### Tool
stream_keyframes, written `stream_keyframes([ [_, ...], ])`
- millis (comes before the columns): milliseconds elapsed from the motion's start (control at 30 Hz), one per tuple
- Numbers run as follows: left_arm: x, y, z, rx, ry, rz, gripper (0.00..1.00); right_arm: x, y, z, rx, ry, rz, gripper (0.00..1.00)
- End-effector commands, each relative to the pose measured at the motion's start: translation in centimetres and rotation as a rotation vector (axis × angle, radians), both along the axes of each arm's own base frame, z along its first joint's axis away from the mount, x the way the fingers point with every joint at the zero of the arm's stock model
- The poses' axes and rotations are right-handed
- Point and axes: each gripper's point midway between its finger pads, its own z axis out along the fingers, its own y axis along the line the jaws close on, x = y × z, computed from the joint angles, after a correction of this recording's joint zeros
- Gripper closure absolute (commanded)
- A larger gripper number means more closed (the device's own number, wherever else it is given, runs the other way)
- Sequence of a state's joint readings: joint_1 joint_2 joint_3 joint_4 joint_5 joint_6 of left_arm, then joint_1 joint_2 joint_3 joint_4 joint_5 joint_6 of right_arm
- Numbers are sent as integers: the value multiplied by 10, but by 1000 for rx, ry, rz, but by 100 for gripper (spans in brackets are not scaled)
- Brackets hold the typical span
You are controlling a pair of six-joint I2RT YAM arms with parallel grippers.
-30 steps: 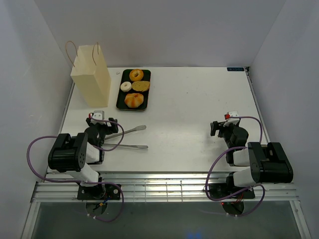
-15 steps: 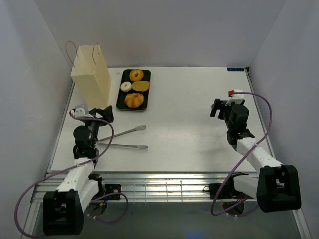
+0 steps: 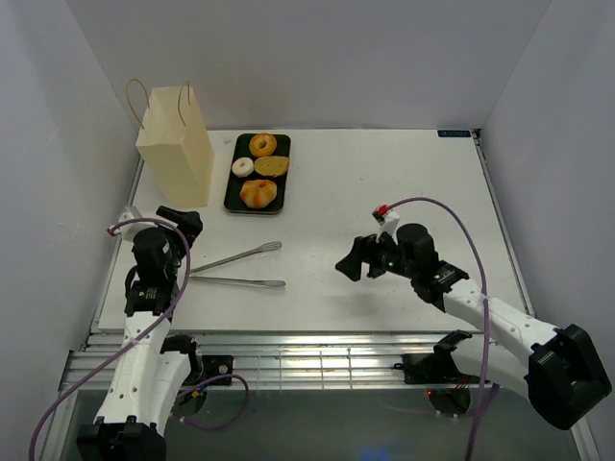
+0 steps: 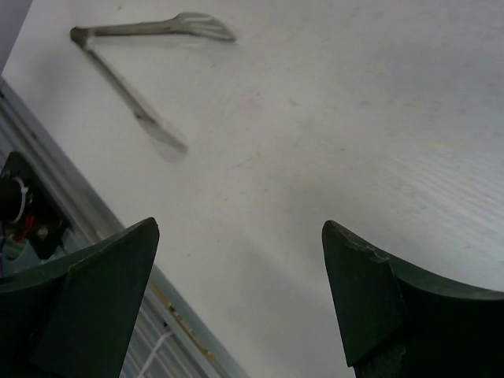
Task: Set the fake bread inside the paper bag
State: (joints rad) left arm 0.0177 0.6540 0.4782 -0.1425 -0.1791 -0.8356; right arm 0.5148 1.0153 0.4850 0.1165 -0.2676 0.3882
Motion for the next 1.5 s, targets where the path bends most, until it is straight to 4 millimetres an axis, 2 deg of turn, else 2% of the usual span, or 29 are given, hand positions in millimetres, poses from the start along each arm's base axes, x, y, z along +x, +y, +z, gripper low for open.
stream_keyframes([
  [0, -15, -13, -11, 0, 180, -84, 2, -23, 36, 14, 4, -1, 50, 10],
  [33, -13, -20, -15, -1, 209, -130, 2, -35, 51, 12, -11, -9, 87, 10],
  [67, -12, -27, -15, -4, 214, -174, 2, -40, 59, 11, -16, -6, 101, 10],
  [100, -12, -41, -11, -21, 209, -256, 2, -45, 68, 1, -42, 15, 126, 10],
  [133, -12, -46, -12, -27, 220, -286, 2, -57, 86, 6, -38, 6, 184, 10],
  [167, -12, -49, -10, -29, 218, -308, 2, -62, 96, 4, -44, 8, 212, 10],
  [200, -14, -53, -11, -28, 218, -332, 2, -66, 108, -10, -83, 32, 240, 10],
  [233, -15, -53, -8, -26, 204, -334, 2, -74, 128, 0, -79, 10, 279, 10],
  [267, -17, -53, -7, -20, 200, -339, 2, -77, 138, -3, -96, 12, 290, 10],
  [300, -18, -53, -6, -13, 194, -339, 2, -80, 147, -19, -137, 34, 306, 10],
  [333, -20, -53, -7, -4, 194, -343, 2, -81, 164, -9, -130, 6, 313, 10],
  [367, -22, -53, -4, 4, 187, -347, 2, -82, 173, -23, -164, 23, 329, 10],
  [400, -23, -53, -3, 12, 187, -353, 2, -83, 180, -24, -168, 21, 338, 10],
  [433, -25, -53, -1, 21, 193, -364, 2, -85, 194, -16, -149, 9, 355, 10],
  [467, -25, -55, -2, 22, 203, -373, 2, -85, 200, -25, -161, 20, 362, 10],
  [533, -28, -57, -4, 30, 231, -398, 2, -84, 213, -21, -123, 23, 360, 10],
  [700, -31, -54, 2, 58, 253, -397, 2, -84, 237, -28, -85, 49, 385, 10],
  [900, -35, -54, 10, 65, 223, -399, 2, -85, 249, -41, -65, 89, 384, 10],
  [1000, -35, -52, 11, 67, 234, -386, 2, -76, 252, -43, -69, 85, 360, 10],
  [1200, -38, -55, 14, 61, 236, -404, 2, -30, 251, -42, -51, 92, 281, 10],
  [1233, -38, -55, 14, 62, 237, -406, 2, -15, 246, -41, -47, 94, 253, 10],
  [1300, -39, -56, 17, 65, 228, -409, 2, 0, 242, -45, -46, 105, 225, 10],
  [1433, -41, -58, 15, 61, 232, -423, 2, 44, 231, -50, -24, 140, 189, 10],
  [1467, -41, -59, 16, 62, 230, -430, 2, 50, 230, -62, -37, 162, 192, 10],
])
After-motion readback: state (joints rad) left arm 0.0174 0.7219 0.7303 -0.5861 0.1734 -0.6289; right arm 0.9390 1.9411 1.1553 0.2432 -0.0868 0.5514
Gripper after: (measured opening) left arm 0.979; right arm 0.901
